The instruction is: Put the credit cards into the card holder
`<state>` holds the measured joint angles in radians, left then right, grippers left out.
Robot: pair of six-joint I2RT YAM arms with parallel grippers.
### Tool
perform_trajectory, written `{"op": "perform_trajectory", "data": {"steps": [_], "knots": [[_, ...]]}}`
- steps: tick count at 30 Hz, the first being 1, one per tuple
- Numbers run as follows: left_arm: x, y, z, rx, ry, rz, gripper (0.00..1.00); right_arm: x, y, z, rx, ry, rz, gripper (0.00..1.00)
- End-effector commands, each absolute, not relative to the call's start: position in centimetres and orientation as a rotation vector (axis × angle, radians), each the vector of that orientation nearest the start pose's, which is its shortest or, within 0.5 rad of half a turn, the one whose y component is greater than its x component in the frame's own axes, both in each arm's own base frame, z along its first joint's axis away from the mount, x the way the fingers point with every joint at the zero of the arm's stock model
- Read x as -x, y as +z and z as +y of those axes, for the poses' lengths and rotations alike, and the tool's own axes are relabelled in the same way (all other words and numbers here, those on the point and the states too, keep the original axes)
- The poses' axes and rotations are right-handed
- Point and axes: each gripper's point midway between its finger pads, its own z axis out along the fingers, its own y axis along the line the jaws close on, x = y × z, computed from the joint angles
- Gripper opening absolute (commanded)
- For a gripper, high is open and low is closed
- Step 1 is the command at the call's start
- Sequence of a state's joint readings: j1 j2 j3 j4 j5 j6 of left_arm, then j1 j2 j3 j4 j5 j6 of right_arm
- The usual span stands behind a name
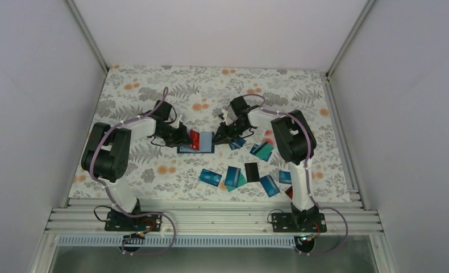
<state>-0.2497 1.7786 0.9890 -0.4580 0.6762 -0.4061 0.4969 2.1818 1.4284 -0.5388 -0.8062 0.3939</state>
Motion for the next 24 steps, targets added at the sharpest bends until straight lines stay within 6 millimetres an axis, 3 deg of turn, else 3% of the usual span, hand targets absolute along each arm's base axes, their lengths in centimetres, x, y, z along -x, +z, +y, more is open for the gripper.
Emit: {"op": "perform_trajectory", "data": {"steps": [1,10,24], "knots": [[-33.1,5.2,-18.7,0.035,-1.004,2.812,0.02,-31.9,-1.4,30.3,0.298,1.163,3.063,0.15],[-33.4,5.8,-18.7,0.058,-1.009,2.733,0.02,-31.7,-1.4,30.3,0.299,1.175,3.067,0.14],[-31.0,3.5,-19.7,0.052,-1.055,2.791,0.02,-31.6,-1.6,30.4,0.292,1.185,3.072,0.14]]}}
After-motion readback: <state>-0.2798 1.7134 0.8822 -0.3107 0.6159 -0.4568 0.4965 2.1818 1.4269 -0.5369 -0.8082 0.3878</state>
